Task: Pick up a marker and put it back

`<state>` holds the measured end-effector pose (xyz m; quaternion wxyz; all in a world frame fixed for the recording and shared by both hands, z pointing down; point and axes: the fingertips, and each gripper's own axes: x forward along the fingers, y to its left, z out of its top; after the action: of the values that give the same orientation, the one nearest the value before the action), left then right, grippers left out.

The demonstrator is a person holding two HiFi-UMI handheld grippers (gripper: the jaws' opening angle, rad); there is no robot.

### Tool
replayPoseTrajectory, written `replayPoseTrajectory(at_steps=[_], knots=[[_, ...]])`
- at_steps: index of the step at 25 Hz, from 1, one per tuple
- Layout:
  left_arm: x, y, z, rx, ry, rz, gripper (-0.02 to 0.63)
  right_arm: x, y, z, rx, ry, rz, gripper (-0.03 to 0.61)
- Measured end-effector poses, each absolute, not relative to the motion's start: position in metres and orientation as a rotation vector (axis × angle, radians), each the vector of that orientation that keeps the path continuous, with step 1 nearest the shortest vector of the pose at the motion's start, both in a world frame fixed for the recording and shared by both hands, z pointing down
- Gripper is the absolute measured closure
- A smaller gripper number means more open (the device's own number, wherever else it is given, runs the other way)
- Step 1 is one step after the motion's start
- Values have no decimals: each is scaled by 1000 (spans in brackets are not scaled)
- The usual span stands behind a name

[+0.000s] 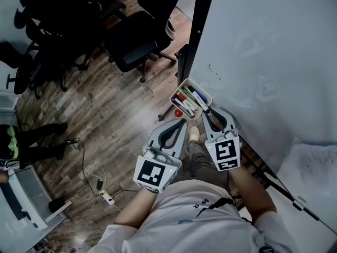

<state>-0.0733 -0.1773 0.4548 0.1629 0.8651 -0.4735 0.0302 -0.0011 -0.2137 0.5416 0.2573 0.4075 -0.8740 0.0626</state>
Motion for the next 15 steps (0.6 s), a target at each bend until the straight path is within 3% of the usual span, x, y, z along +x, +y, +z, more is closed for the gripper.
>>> replayPoseTrajectory(at_steps=[15], knots=[[-66, -161, 437, 2512, -1277, 52, 601, 4, -193, 470, 1206, -2537, 249, 506]])
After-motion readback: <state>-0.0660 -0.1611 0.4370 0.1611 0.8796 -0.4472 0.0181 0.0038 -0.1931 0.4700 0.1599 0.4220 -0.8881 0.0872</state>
